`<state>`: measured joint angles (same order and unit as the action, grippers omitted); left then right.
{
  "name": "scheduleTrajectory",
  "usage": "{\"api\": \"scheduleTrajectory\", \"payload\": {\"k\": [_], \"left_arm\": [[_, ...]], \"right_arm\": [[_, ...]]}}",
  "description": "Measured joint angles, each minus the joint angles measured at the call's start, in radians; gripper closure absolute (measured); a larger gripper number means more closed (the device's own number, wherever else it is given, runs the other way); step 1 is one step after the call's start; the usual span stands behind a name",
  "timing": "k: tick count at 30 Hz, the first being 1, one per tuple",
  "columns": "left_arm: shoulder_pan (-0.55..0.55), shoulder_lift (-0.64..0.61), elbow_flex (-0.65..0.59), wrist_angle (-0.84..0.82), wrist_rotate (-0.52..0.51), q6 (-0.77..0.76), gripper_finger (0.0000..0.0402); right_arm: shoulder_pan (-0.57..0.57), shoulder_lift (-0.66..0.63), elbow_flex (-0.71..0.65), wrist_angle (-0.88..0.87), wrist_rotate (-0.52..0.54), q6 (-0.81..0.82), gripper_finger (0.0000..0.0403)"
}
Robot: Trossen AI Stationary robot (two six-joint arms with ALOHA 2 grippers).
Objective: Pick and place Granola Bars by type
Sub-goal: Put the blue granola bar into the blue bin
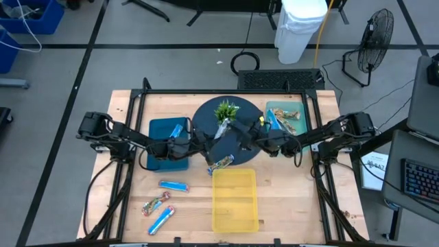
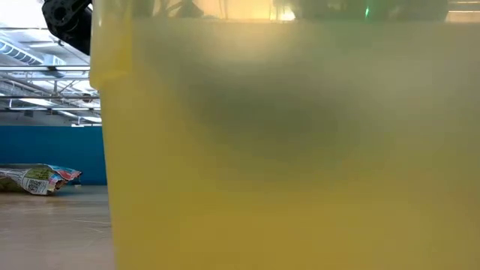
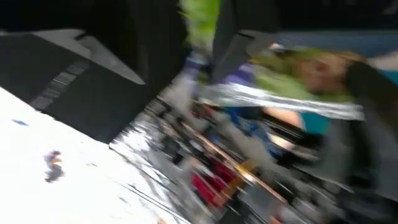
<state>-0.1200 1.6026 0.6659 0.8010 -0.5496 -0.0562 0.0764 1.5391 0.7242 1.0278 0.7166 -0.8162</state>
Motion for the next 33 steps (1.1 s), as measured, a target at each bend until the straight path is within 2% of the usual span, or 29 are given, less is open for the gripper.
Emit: {"api": "scheduleTrajectory", "payload": {"k": [4, 8, 12, 16, 18, 21, 26, 33], "left_arm": [[-0.001, -0.048, 0.0, -0.089, -0.036, 0.01, 0.0376], [-0.026, -0.148, -0.001, -0.234, -0.113, 0.023, 0.0376], [-0.089, -0.266, -0.018, -0.338, -0.188, 0.047, 0.0377], [-0.15, -0.385, -0.077, -0.387, -0.206, 0.051, 0.0377], [-0.166, -0.433, -0.12, -0.375, -0.187, 0.019, 0.0377], [-0.177, -0.509, -0.203, -0.381, -0.186, -0.049, 0.0377], [-0.177, -0.633, -0.313, -0.376, -0.213, -0.139, 0.0377], [-0.177, -0.782, -0.362, -0.387, -0.21, -0.096, 0.0378]], "right_arm": [[0.052, -0.071, 0.0, 0.03, 0.2, -0.117, 0.0175], [0.124, -0.161, -0.005, -0.008, 0.365, -0.096, 0.0141], [0.194, -0.266, -0.072, -0.097, 0.404, -0.017, 0.0127], [0.243, -0.377, -0.191, -0.127, 0.395, 0.095, 0.0124], [0.253, -0.433, -0.258, -0.137, 0.367, 0.165, 0.0124], [0.251, -0.516, -0.353, -0.157, 0.265, 0.286, 0.0124], [0.213, -0.644, -0.477, -0.215, 0.017, 0.48, 0.0124], [0.1, -0.784, -0.535, -0.394, -0.315, 0.673, 0.0132]]}}
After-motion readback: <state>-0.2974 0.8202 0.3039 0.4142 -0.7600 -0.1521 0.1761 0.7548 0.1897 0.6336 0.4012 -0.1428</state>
